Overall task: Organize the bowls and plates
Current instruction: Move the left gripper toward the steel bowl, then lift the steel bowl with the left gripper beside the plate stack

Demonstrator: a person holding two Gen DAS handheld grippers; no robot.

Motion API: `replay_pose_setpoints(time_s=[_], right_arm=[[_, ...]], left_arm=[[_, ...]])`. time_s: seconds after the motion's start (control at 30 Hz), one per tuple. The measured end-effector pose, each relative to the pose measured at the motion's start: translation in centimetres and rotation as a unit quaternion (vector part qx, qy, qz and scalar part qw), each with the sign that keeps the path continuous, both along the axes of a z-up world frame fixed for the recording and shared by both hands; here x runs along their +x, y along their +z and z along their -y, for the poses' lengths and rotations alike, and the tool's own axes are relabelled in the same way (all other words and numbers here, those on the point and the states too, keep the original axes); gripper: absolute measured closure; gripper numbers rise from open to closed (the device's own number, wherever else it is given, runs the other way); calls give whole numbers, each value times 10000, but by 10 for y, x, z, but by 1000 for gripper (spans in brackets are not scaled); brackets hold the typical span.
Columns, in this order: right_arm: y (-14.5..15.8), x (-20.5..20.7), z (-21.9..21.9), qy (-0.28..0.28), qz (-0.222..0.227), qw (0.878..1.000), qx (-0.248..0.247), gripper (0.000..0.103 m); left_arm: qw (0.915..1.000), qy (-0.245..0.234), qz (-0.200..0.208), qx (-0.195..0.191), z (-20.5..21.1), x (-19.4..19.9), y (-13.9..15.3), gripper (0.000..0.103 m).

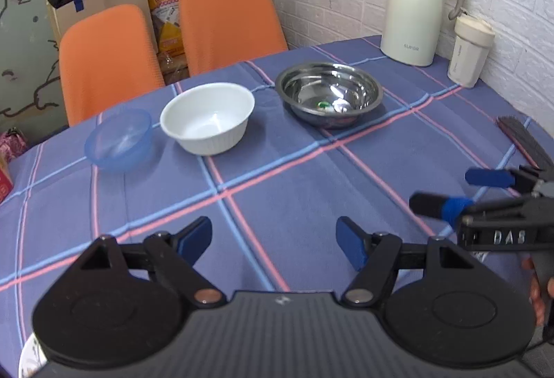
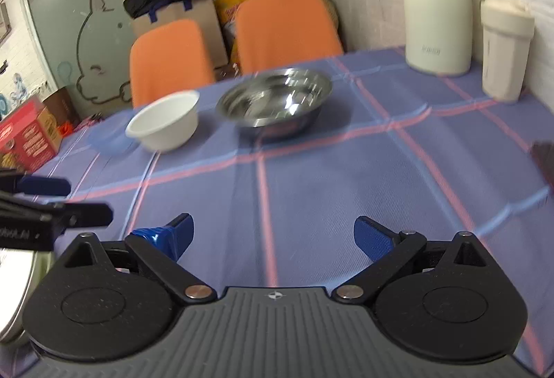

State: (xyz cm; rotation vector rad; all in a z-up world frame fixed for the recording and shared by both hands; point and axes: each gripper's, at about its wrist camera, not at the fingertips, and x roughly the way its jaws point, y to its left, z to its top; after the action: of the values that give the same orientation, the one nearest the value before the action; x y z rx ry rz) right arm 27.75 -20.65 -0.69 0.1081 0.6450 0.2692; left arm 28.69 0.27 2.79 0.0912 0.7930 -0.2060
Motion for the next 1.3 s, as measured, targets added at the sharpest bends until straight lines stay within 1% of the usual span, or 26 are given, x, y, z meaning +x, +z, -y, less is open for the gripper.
replay_pose_setpoints(time_s=[0.1, 0.17, 0.23, 0.3, 0.37, 0.47, 0.57, 0.7, 0.77, 0.97, 1.03, 1.17, 1.2, 1.27, 1.3], right_arm=[[10, 32, 5, -174, 191, 9996, -144, 16], [13, 54, 7, -242, 221, 9993, -172, 16], [13, 78, 8, -280, 197, 9991, -241, 16], [9, 99, 7, -303, 119, 9990, -319, 16], [4, 118, 7, -307, 6, 9990, -340, 16], [-4, 145, 2, -312, -210, 9985, -392, 16], [-12, 161, 0, -338, -355, 9979, -432, 16], [-20, 169, -6, -190, -424, 9975, -536, 17], [-23, 170, -8, -99, -416, 9973, -594, 17], [-27, 165, -14, 114, -237, 9962, -835, 17], [-26, 163, -13, 130, -196, 9964, -818, 17], [-24, 164, -17, 175, -239, 9973, -677, 17], [-23, 165, -19, 205, -262, 9976, -601, 17], [-23, 165, -22, 311, -378, 9981, -386, 17], [-22, 164, -23, 366, -425, 9981, -259, 17]], left_arm=[[9995, -5, 77, -310, 1, 38, 15, 32], [9990, 10, 195, -401, 4, 71, 24, 32], [9983, -117, 167, -549, 9, 108, 28, 32], [9972, -100, 0, -740, 13, 141, 23, 32], [9962, -142, -214, -835, 21, 173, 13, 32], [9953, -168, -487, -821, 33, 213, -4, 32], [9942, -62, -712, -809, 39, 242, -22, 32], [9926, -1, -822, -897, 42, 259, -39, 33], [9918, -99, -840, -962, 44, 261, -42, 34], [9945, -207, -692, -757, 52, 253, -45, 35], [9947, -219, -691, -733, 53, 252, -45, 35], [9955, -242, -688, -611, 60, 252, -49, 48], [9951, -261, -733, -613, 63, 253, -50, 55], [9938, -286, -840, -674, 64, 253, -54, 56], [9941, -322, -822, -635, 65, 251, -54, 57]])
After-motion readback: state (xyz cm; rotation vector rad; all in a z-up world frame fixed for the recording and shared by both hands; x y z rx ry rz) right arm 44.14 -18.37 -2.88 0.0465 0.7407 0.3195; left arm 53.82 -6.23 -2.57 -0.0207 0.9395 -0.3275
